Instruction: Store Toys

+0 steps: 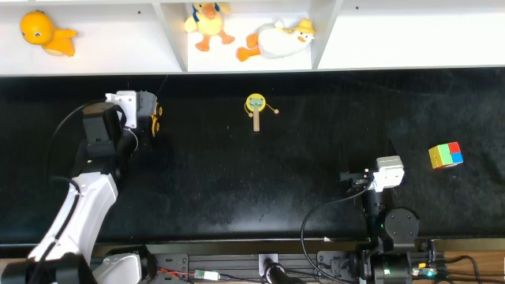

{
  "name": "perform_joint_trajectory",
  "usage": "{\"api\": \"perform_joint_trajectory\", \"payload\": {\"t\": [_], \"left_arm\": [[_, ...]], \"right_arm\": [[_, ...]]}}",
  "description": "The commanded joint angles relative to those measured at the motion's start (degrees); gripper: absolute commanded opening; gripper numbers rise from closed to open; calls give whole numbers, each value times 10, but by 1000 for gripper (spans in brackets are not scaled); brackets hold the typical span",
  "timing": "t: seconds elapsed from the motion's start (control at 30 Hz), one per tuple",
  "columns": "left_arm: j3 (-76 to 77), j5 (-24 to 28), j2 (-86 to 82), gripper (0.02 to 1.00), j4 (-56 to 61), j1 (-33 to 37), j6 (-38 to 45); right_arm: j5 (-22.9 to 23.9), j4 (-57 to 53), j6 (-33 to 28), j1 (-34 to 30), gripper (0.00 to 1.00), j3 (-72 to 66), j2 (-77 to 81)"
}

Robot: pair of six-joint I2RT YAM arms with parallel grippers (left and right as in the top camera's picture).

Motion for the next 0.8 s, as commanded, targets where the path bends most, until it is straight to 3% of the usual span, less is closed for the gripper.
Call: {"api": "perform_joint_trajectory", "payload": {"t": [0.03,0.43,0.8], "left_arm": [[-1,-3,-64,281,-27,-2,11],[-1,-7,-192,270,-62,-2,11],[-1,4,-181,275,50,-2,8]], "right_arm": [[0,3,-2,0,996,-8,-5],[0,3,-2,0,996,-8,-5],[0,3,-2,0,993,-8,-5]]}}
